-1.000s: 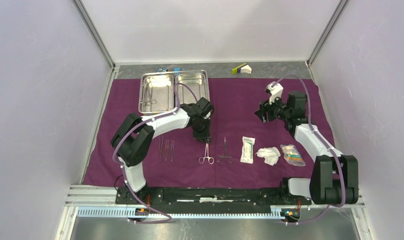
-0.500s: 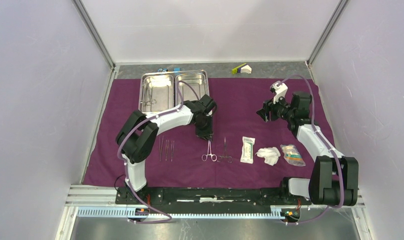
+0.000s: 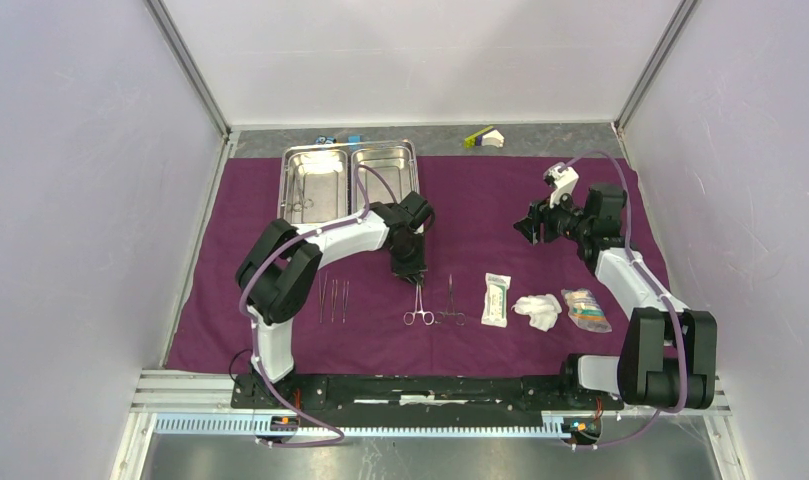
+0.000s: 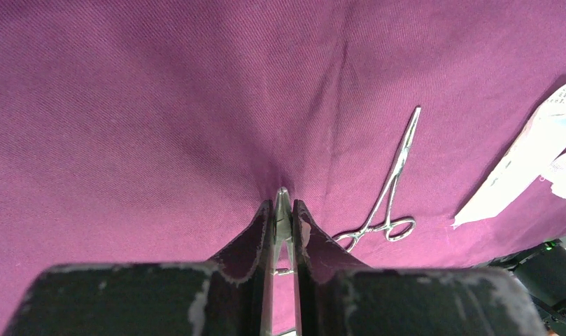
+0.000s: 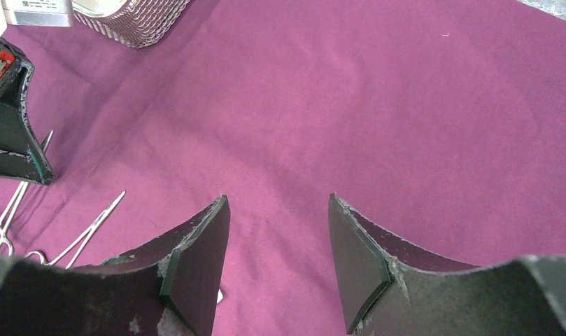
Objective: Open and lay out the surgical kit
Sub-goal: Place the medical item in the surgical kit.
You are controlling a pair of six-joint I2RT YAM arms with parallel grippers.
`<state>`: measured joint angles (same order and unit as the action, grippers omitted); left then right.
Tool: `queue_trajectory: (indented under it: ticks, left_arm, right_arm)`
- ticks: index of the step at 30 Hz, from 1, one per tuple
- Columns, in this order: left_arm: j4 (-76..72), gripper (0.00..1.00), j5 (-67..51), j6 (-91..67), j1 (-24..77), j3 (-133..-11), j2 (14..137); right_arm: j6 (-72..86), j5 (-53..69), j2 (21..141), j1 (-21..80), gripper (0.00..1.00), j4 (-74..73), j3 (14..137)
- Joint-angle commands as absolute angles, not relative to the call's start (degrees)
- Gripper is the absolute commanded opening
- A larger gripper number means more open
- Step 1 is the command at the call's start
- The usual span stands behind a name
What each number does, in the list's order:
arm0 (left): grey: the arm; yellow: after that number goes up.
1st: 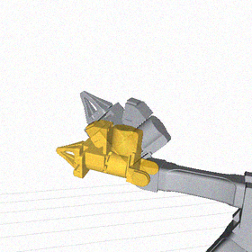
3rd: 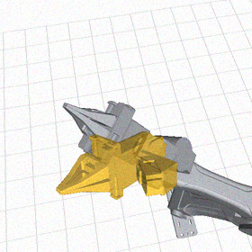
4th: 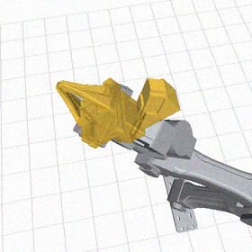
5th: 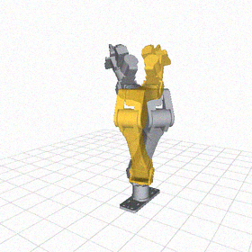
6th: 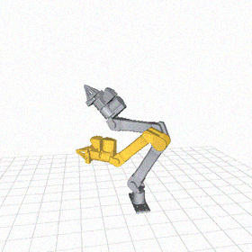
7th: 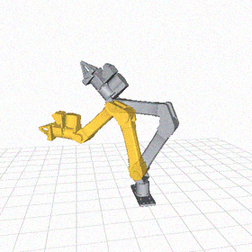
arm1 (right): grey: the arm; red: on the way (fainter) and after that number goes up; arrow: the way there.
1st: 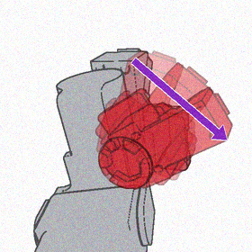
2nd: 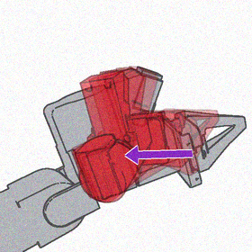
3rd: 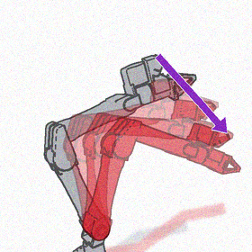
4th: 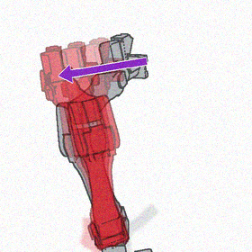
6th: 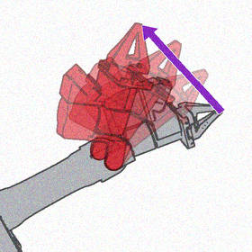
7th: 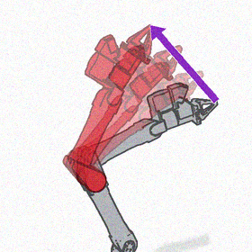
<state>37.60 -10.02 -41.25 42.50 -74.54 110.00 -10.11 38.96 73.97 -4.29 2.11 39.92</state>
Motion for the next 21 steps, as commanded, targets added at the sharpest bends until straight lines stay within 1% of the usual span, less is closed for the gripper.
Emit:
queue_trajectory:
  ticks: [1, 7, 14, 21]
  left_arm:
    - [37.3, 0.07, -9.5, -43.0, 42.7, -75.0, 109.8]
    - [37.3, 0.07, -8.9, -42.6, 42.7, -74.9, 109.5]
    - [37.3, 0.12, -9.2, -42.3, 42.5, -75.1, 110.5]
    - [36.7, 0.13, -10.2, -42.6, 42.5, -75.0, 111.0]
  right_arm:
    - [-9.3, 40.5, 73.9, -4.9, 0.61, 4.0, 39.6]
    - [-9.0, 41.1, 74.4, -5.3, 0.61, 4.0, 39.6]
    - [-8.8, 41.5, 74.5, -5.6, 0.61, 4.1, 39.6]
    - [-8.4, 42.2, 75.4, -6.1, 0.61, 4.1, 39.9]
